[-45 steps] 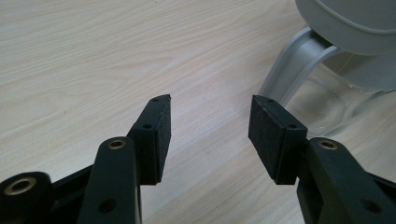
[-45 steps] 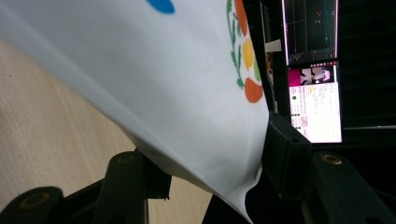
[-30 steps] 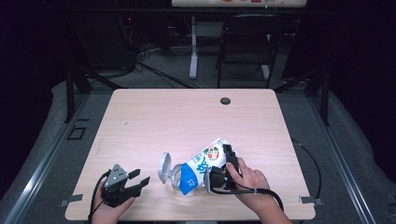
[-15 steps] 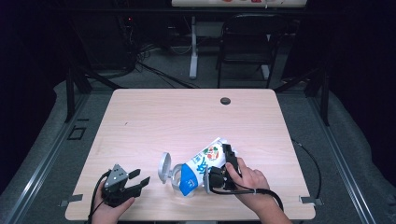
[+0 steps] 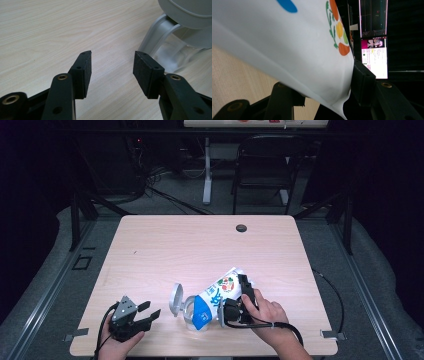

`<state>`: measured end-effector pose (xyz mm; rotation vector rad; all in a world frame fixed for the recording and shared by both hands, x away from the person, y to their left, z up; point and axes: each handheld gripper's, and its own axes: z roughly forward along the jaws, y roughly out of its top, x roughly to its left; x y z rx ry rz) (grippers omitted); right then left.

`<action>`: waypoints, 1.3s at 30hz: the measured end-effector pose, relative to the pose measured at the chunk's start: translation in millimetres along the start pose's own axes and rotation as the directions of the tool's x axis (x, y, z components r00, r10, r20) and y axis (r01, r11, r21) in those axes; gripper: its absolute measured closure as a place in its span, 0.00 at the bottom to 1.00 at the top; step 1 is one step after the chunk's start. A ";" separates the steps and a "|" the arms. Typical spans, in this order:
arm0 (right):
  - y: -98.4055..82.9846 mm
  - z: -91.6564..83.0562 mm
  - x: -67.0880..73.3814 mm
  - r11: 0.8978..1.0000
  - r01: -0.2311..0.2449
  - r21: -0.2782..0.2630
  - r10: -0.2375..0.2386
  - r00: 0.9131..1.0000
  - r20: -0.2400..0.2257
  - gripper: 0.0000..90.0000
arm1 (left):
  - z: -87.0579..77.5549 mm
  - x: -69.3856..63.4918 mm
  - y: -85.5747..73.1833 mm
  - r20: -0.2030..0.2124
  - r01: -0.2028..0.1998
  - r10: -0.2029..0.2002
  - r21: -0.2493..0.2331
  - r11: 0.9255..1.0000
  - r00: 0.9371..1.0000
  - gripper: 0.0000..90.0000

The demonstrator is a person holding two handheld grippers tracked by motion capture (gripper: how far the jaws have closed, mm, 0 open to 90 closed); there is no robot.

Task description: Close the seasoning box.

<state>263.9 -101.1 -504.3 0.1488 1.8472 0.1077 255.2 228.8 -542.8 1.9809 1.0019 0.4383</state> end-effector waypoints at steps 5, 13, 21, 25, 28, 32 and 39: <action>-0.1 0.7 0.8 1.000 -0.006 -0.011 0.006 1.000 0.000 0.59 | 0.2 0.0 -0.2 0.000 0.004 -0.004 0.000 1.000 1.000 0.55; -0.1 1.1 1.3 1.000 -0.006 -0.022 0.006 1.000 0.005 0.59 | 0.5 0.8 -0.7 -0.002 0.005 -0.005 -0.001 1.000 1.000 0.55; 1.8 -1.1 -0.8 1.000 0.021 0.005 -0.021 1.000 0.012 0.59 | 0.5 0.9 -0.7 -0.002 0.005 -0.005 0.000 1.000 1.000 0.55; 1.2 0.6 0.4 1.000 0.008 -0.020 -0.008 1.000 0.009 0.59 | 0.6 0.8 -0.8 -0.001 0.007 -0.007 -0.001 1.000 1.000 0.55; 1.4 0.6 0.3 1.000 0.010 -0.021 -0.009 1.000 0.010 0.59 | 0.6 0.9 -0.8 -0.001 0.007 -0.007 0.000 1.000 1.000 0.55; 1.6 0.6 -0.1 1.000 0.011 -0.018 -0.011 1.000 0.005 0.59 | 0.6 1.1 -0.9 -0.001 0.007 -0.007 0.001 1.000 1.000 0.55; 2.4 0.4 -0.6 1.000 0.017 -0.015 -0.017 1.000 0.005 0.59 | 0.7 0.9 -0.9 -0.001 0.006 -0.006 0.000 1.000 1.000 0.55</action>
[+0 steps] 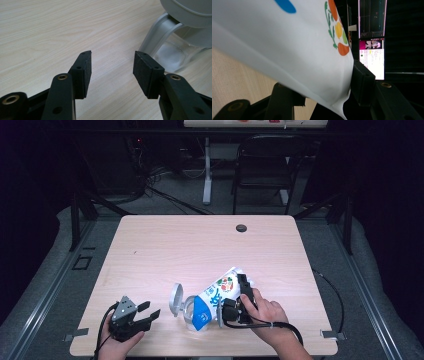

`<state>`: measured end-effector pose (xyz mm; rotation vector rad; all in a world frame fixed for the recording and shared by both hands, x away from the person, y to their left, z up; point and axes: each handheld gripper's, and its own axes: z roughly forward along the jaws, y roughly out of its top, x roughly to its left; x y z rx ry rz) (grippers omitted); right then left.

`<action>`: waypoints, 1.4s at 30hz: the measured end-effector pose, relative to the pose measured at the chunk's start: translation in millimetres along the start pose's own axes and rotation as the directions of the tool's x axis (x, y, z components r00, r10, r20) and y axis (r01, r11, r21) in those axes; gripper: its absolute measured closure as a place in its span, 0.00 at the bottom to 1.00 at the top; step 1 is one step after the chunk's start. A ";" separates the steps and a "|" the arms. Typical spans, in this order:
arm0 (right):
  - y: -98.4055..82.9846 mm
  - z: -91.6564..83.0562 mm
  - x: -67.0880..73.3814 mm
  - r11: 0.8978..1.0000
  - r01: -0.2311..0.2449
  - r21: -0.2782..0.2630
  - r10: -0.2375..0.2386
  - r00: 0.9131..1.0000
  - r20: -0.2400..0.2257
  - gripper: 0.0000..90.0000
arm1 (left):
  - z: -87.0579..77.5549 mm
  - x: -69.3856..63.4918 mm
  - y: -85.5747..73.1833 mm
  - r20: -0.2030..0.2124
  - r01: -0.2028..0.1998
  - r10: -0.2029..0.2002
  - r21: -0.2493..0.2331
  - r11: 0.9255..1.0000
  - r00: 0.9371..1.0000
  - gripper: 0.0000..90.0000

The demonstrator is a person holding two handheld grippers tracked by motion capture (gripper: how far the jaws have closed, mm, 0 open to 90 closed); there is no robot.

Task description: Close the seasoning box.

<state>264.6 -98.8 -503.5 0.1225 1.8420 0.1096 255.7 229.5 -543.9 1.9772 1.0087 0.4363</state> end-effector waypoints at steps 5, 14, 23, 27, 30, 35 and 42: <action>1.1 -0.5 0.2 1.000 0.000 0.003 0.000 1.000 0.000 0.59 | -0.1 0.0 0.0 0.000 0.000 0.000 -0.001 1.000 1.000 0.55; 2.9 -1.2 -0.7 1.000 0.019 0.003 -0.019 1.000 0.011 0.60 | -0.1 0.2 0.0 -0.001 0.000 0.000 0.000 1.000 1.000 0.55; 3.1 -0.5 -1.1 1.000 0.014 -0.015 -0.014 1.000 0.016 0.61 | -0.3 0.7 -0.1 -0.004 0.000 0.000 0.005 1.000 1.000 0.55; 3.4 -0.4 -1.5 1.000 0.015 -0.015 -0.015 1.000 0.017 0.61 | -0.8 0.9 0.2 -0.005 -0.001 0.001 0.010 1.000 1.000 0.55; 3.7 -0.9 -1.7 1.000 0.012 -0.010 -0.012 1.000 0.013 0.61 | -0.3 0.7 -0.1 -0.004 0.002 -0.002 0.005 1.000 1.000 0.55; 3.9 -1.2 -2.0 1.000 0.012 -0.008 -0.012 1.000 0.012 0.62 | -0.4 0.7 0.0 -0.003 0.001 -0.001 0.007 1.000 1.000 0.55; 3.6 -1.0 -1.7 1.000 0.013 -0.012 -0.013 1.000 0.012 0.63 | -0.7 0.6 0.2 -0.003 0.000 0.000 0.012 1.000 1.000 0.55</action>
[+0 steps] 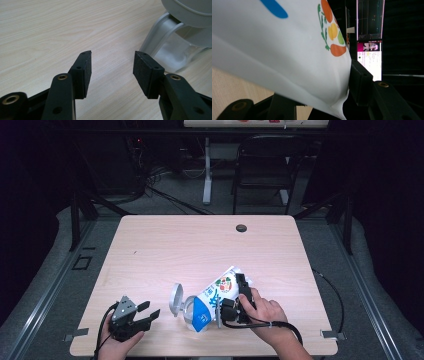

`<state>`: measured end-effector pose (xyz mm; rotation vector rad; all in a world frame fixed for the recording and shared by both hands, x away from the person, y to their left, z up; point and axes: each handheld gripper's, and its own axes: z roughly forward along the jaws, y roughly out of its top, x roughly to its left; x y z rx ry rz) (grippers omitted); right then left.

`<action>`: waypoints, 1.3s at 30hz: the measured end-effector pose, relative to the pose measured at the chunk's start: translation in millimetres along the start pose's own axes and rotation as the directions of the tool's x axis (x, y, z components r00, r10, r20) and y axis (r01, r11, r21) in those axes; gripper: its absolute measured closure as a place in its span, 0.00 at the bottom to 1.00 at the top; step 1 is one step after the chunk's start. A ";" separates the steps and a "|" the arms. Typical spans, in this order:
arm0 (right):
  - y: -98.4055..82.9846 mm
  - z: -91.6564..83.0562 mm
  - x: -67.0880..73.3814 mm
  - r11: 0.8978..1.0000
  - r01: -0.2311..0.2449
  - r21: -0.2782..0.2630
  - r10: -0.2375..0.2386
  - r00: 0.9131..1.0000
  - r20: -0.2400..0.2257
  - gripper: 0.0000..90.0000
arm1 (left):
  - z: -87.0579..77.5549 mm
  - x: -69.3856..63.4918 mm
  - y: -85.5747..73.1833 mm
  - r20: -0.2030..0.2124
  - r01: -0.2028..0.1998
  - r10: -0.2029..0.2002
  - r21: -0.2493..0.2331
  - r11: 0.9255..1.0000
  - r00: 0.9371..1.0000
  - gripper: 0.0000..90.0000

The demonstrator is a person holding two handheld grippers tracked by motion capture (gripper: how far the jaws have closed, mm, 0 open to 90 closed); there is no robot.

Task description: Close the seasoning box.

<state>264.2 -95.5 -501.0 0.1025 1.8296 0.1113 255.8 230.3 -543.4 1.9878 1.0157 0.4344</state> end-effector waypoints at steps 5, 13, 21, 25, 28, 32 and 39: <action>0.3 -0.2 -0.3 1.000 -0.002 0.004 0.002 1.000 -0.002 0.63 | -0.1 0.2 0.0 -0.001 -0.003 0.003 0.000 1.000 1.000 0.55; 0.7 -0.5 -1.0 1.000 0.012 0.002 -0.012 1.000 0.006 0.63 | 0.1 0.1 0.0 -0.001 0.000 0.000 -0.001 1.000 1.000 0.55; 1.3 -0.8 -1.6 1.000 0.014 0.002 -0.014 1.000 0.007 0.64 | 0.0 0.1 -0.1 -0.001 0.000 0.000 0.000 1.000 1.000 0.55; 1.2 -0.3 -1.4 1.000 0.008 -0.011 -0.008 1.000 0.008 0.64 | 0.0 0.0 0.0 -0.001 0.000 0.000 -0.001 1.000 1.000 0.55; 1.4 -0.4 -1.6 1.000 0.010 -0.013 -0.010 1.000 0.010 0.65 | 0.0 0.1 0.0 -0.001 -0.003 0.003 0.000 1.000 1.000 0.55; 2.1 -1.5 -2.5 1.000 0.023 -0.001 -0.023 1.000 0.012 0.66 | -0.1 0.2 -0.1 -0.001 -0.001 0.001 0.000 1.000 1.000 0.55; 2.0 -1.1 -2.0 1.000 0.013 -0.009 -0.013 1.000 0.011 0.67 | 0.0 0.4 -0.2 0.000 -0.003 0.003 0.002 1.000 1.000 0.55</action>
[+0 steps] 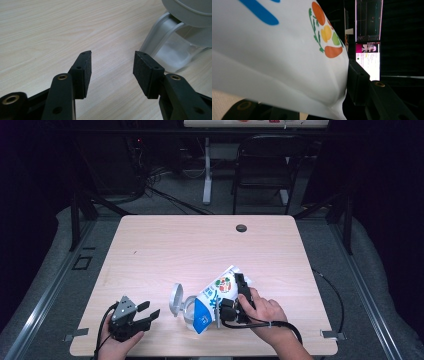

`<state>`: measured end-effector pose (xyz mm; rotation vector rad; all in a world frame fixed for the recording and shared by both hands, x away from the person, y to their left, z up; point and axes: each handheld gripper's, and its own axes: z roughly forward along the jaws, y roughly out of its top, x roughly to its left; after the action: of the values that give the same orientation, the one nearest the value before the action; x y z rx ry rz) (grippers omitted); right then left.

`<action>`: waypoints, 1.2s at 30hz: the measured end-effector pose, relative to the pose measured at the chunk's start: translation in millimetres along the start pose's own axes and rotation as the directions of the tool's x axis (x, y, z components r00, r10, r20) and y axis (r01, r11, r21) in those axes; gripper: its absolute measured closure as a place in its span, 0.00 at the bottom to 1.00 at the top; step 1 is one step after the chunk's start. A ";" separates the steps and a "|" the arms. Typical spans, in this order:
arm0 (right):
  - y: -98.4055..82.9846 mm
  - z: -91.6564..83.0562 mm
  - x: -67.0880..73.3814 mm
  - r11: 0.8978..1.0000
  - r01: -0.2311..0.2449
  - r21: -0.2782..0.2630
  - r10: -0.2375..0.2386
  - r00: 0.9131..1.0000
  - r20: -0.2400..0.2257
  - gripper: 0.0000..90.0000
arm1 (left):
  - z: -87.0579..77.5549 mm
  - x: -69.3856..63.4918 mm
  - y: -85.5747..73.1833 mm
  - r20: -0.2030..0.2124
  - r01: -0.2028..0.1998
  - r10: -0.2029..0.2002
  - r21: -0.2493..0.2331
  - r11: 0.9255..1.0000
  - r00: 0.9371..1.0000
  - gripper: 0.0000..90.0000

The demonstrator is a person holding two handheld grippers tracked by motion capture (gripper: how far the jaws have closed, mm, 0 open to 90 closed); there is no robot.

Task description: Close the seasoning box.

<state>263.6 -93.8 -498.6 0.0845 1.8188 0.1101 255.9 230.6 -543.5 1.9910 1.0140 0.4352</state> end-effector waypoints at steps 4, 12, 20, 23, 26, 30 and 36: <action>0.7 -0.6 -0.9 1.000 0.006 0.006 -0.006 1.000 0.000 0.67 | 0.3 0.0 -0.2 0.000 0.002 -0.002 -0.005 1.000 1.000 0.55; 1.4 -0.7 -1.8 1.000 0.007 0.011 -0.007 1.000 -0.006 0.68 | 0.0 0.1 -0.1 0.000 0.000 0.000 0.001 1.000 1.000 0.55; 2.3 0.0 -2.1 1.000 -0.003 0.003 0.003 1.000 -0.008 0.69 | 0.1 0.0 -0.2 -0.001 0.003 -0.003 0.001 1.000 1.000 0.55; 2.4 -0.1 -2.4 1.000 -0.003 0.001 0.003 1.000 -0.005 0.69 | -0.1 0.1 0.0 -0.001 0.000 0.000 0.000 1.000 1.000 0.55; 2.9 -0.9 -3.3 1.000 0.006 0.007 -0.006 1.000 -0.002 0.70 | -0.2 0.1 0.0 -0.002 0.000 0.000 0.000 1.000 1.000 0.55; 2.4 -0.2 -3.0 1.000 -0.004 -0.004 0.004 1.000 -0.001 0.70 | 0.1 -0.2 0.0 -0.001 0.002 -0.002 -0.001 1.000 1.000 0.55; 2.2 -0.3 -2.7 1.000 -0.008 -0.004 0.008 1.000 -0.001 0.70 | 0.7 -0.2 -0.4 -0.001 0.005 -0.005 -0.009 1.000 1.000 0.55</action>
<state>264.1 -91.9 -495.6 0.0890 1.8191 0.1200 256.0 230.2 -544.3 1.9801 1.0155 0.4379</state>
